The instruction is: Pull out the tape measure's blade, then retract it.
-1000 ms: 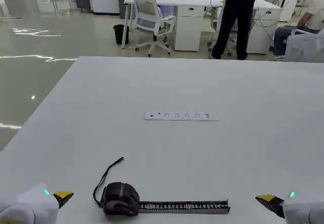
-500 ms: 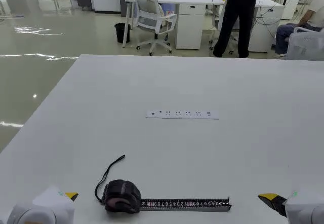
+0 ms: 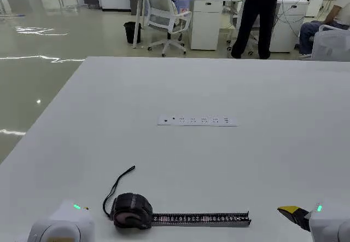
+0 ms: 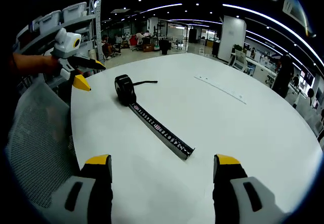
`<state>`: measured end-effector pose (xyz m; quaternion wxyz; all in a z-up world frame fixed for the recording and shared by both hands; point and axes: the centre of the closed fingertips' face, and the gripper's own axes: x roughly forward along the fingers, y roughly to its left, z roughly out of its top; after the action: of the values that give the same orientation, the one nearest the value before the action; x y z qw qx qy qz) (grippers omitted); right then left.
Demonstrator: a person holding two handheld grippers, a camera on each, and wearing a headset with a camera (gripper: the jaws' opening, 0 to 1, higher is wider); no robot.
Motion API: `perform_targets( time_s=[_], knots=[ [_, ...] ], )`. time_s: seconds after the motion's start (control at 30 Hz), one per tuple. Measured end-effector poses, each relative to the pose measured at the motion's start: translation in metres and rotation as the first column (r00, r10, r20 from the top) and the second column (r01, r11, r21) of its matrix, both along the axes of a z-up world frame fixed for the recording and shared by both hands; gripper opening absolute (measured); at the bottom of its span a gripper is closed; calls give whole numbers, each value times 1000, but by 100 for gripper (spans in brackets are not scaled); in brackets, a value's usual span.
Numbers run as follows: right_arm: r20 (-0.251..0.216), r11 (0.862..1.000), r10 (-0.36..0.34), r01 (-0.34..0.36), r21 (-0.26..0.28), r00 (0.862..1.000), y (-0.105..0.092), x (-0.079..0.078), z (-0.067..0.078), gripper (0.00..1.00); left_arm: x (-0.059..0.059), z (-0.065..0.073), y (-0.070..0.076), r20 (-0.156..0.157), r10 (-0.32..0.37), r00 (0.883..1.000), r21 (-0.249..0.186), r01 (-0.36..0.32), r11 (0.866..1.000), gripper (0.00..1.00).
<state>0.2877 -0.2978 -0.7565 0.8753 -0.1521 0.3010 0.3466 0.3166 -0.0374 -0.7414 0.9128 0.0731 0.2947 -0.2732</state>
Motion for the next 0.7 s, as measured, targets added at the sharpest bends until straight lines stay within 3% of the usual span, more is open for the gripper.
perform_targets(
  time_s=[0.43,0.7],
  knots=[
    [34,994,110,-110,-15,993,0,9,-3,71,6,-5,-1,3,141,990,-7,-141,990,96],
    [33,979,203,-202,-32,979,1,18,-9,62,8,-9,1,5,201,980,1,-201,980,96]
  ],
)
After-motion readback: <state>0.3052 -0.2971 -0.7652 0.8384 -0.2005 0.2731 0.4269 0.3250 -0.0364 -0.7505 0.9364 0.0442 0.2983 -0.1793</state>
